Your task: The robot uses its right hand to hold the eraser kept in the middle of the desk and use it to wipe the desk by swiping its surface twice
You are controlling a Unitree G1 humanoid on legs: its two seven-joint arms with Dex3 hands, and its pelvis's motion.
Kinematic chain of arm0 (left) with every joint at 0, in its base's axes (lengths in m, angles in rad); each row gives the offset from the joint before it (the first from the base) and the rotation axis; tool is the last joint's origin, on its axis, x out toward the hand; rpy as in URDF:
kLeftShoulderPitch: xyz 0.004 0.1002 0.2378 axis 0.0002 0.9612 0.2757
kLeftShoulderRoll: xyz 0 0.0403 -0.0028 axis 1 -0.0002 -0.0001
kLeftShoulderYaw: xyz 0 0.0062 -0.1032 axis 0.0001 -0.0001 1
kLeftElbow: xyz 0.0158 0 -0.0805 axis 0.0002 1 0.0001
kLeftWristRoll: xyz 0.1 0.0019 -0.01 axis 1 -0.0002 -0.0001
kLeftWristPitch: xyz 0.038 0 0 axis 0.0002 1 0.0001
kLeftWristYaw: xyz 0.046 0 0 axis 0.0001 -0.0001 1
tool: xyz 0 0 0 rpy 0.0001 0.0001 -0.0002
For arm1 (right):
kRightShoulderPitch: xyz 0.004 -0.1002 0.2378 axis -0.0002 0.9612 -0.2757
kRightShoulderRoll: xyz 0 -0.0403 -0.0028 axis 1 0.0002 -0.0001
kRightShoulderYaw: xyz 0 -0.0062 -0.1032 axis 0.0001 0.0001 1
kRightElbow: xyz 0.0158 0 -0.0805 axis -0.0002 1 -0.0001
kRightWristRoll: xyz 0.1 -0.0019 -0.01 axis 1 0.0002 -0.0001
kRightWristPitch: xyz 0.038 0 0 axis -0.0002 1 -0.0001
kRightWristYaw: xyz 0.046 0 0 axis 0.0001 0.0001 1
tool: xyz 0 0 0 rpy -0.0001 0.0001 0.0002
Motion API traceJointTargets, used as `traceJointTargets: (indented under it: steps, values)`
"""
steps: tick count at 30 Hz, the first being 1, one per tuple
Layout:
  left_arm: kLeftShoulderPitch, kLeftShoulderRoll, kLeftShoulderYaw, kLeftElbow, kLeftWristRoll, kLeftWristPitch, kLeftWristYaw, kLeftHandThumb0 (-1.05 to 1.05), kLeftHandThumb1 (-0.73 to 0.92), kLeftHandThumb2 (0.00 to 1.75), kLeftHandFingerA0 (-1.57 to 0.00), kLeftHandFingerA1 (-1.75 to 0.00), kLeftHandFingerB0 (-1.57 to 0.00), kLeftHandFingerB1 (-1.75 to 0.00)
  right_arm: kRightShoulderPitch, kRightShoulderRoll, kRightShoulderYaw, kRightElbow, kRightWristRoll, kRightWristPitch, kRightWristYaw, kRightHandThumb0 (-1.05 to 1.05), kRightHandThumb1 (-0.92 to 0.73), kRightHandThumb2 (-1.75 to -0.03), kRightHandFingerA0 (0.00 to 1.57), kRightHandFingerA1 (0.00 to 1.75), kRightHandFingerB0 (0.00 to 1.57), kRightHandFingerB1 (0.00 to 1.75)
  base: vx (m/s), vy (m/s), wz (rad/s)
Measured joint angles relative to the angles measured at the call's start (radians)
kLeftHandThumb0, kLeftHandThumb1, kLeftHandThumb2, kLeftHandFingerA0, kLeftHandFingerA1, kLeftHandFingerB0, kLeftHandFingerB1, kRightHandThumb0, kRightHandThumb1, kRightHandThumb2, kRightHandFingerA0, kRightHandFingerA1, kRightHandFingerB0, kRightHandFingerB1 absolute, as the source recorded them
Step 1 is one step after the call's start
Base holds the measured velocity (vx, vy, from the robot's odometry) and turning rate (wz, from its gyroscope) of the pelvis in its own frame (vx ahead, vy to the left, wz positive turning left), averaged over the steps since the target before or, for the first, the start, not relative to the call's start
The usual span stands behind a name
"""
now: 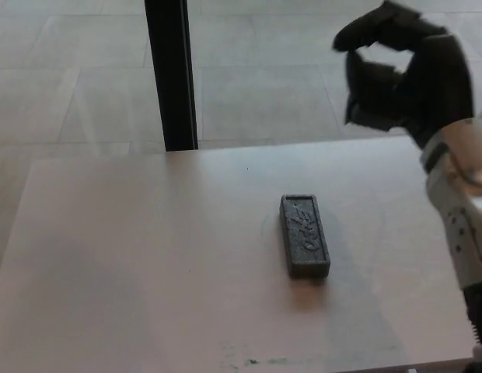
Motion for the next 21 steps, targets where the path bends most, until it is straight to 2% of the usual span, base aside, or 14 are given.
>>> traceJointTargets:
  steps: [1, 2, 3, 4, 6, 8, 9, 12, 13, 14, 15, 16, 21]
  values:
    - [0.002, 0.0, 0.0, 0.0, -0.001, 0.0, 0.0, -0.58, 0.69, 1.1, -0.62, -0.73, -0.29, -0.56, 0.002, 0.01, 0.008, 0.015, -0.008, 0.006, -0.002, -0.3, -0.59, -1.04, 1.0, 1.75, 0.84, 1.49, 0.0, 0.0, 0.0]
    - [0.004, 0.001, 0.0, -0.001, -0.001, 0.0, -0.001, -0.63, 0.88, 0.66, -0.63, -0.64, -0.41, -0.49, 0.002, 0.02, 0.016, 0.032, -0.017, 0.015, -0.009, -0.25, -0.56, -1.02, 1.19, 1.75, 0.79, 1.4, 0.0, 0.0, 0.0]
    - [0.005, 0.002, -0.001, -0.001, -0.001, -0.001, -0.002, -0.63, 0.88, 0.66, -0.63, -0.64, -0.41, -0.49, 0.002, 0.026, 0.019, 0.042, -0.021, 0.02, -0.013, -0.25, -0.56, -1.02, 1.19, 1.75, 0.79, 1.4, 0.0, 0.0, 0.0]
    - [0.005, 0.003, -0.003, -0.001, -0.001, -0.004, -0.003, -0.63, 0.89, 0.67, -0.61, -0.64, -0.4, -0.49, 0.007, 0.045, 0.026, 0.068, -0.03, 0.026, -0.021, -0.28, -0.59, -1.02, 0.99, 1.75, 0.74, 1.61, 0.0, 0.0, 0.0]
    - [0.003, 0.003, -0.008, 0.001, -0.001, -0.011, -0.003, -0.64, 0.87, 0.66, -0.64, -0.65, -0.41, -0.49, 0.015, 0.063, 0.035, 0.104, -0.043, 0.027, -0.027, -0.3, -0.63, -1.03, 0.95, 1.75, 0.75, 1.59, 0.0, 0.0, 0.0]
    - [-0.004, 0.004, -0.008, 0.014, -0.002, -0.014, -0.005, -0.65, 0.87, 0.66, -0.65, -0.66, -0.42, -0.49, 0.027, 0.075, 0.047, 0.134, -0.058, 0.027, -0.032, -0.3, -0.62, -1.04, 0.95, 1.75, 0.74, 1.59, 0.0, 0.0, 0.0]
    - [-0.007, 0.004, -0.009, 0.019, -0.002, -0.017, -0.006, -0.65, 0.86, 0.65, -0.66, -0.64, -0.43, -0.49, 0.035, 0.082, 0.051, 0.147, -0.065, 0.027, -0.034, -0.28, -0.61, -1.03, 0.99, 1.75, 0.68, 1.7, 0.0, 0.0, 0.0]
    - [-0.009, 0.005, -0.009, 0.021, -0.004, -0.019, -0.008, -0.63, 0.87, 0.66, -0.63, -0.65, -0.41, -0.5, 0.05, 0.09, 0.065, 0.175, -0.089, 0.028, -0.044, -0.25, -0.61, -1.02, 1.0, 1.75, 0.72, 1.69, 0.0, 0.0, 0.0]
    - [-0.009, 0.005, -0.009, 0.019, -0.005, -0.019, -0.009, -0.62, 0.87, 0.66, -0.63, -0.64, -0.41, -0.49, 0.055, 0.09, 0.068, 0.178, -0.094, 0.028, -0.047, -0.36, -0.56, -1.11, 1.23, 1.41, 1.04, 1.29, 0.0, 0.0, 0.0]
    - [-0.008, 0.005, -0.009, 0.018, -0.006, -0.019, -0.009, -0.62, 0.87, 0.65, -0.65, -0.63, -0.42, -0.48, 0.058, 0.09, 0.069, 0.181, -0.097, 0.029, -0.049, -0.27, -0.65, -0.96, 1.01, 1.75, 0.69, 1.73, 0.0, 0.0, 0.0]
    - [-0.007, 0.005, -0.009, 0.015, -0.007, -0.019, -0.009, -0.57, 0.69, 1.1, -0.63, -0.74, -0.29, -0.56, 0.062, 0.091, 0.07, 0.187, -0.107, 0.031, -0.055, -0.29, -0.65, -0.95, 0.99, 1.75, 0.67, 1.75, 0.0, 0.0, 0.0]
    - [-0.006, 0.005, -0.009, 0.013, -0.008, -0.019, -0.009, -0.63, 0.87, 0.65, -0.64, -0.63, -0.4, -0.48, 0.063, 0.091, 0.071, 0.197, -0.113, 0.03, -0.058, -0.3, -0.63, -0.96, 0.99, 1.75, 0.66, 1.75, 0.0, 0.0, 0.0]
    - [-0.007, 0.005, -0.016, 0.009, -0.011, -0.019, -0.011, -0.65, 0.87, 0.66, -0.63, -0.62, -0.41, -0.49, 0.067, 0.092, 0.07, 0.24, -0.134, 0.03, -0.07, -0.29, -0.63, -0.98, 0.98, 1.75, 0.69, 1.68, 0.0, 0.0, 0.0]
